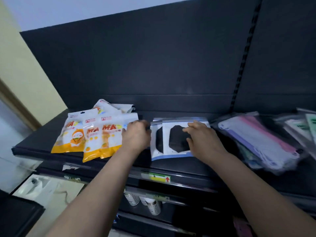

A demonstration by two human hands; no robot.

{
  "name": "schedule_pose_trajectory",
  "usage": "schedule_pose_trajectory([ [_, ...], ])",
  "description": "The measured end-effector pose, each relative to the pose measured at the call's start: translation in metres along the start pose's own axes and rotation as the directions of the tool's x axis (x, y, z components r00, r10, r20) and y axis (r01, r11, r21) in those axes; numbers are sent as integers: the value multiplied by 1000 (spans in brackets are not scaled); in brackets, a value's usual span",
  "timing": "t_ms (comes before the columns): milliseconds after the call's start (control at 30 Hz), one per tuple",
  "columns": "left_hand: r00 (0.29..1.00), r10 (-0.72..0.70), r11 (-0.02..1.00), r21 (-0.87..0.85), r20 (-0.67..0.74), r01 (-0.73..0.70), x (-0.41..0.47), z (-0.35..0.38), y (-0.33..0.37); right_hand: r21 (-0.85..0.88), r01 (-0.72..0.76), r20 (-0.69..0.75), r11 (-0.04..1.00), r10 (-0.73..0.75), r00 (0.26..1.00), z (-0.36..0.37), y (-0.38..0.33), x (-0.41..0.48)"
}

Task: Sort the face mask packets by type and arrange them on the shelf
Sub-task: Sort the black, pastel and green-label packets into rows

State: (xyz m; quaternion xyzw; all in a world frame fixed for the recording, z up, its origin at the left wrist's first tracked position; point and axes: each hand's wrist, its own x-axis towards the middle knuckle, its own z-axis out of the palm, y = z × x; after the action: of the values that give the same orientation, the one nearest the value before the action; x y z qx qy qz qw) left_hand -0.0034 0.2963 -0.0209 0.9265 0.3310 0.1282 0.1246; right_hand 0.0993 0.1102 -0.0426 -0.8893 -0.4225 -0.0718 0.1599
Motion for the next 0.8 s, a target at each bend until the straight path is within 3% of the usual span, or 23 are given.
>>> schedule_pose_trajectory([
  [233, 945, 283, 955, -144, 165, -260, -26, 17, 137, -61, -144, -112, 988, 137, 984, -43, 73, -58],
  [467, 787, 590, 796, -297, 184, -527, -93, 66, 302, -114, -459, -201, 881, 433, 879, -112, 207, -186],
  [800, 617, 725, 672, -512, 305, -536, -204, 128, 516, -78, -720, -111, 689, 712, 693, -194, 357, -361],
])
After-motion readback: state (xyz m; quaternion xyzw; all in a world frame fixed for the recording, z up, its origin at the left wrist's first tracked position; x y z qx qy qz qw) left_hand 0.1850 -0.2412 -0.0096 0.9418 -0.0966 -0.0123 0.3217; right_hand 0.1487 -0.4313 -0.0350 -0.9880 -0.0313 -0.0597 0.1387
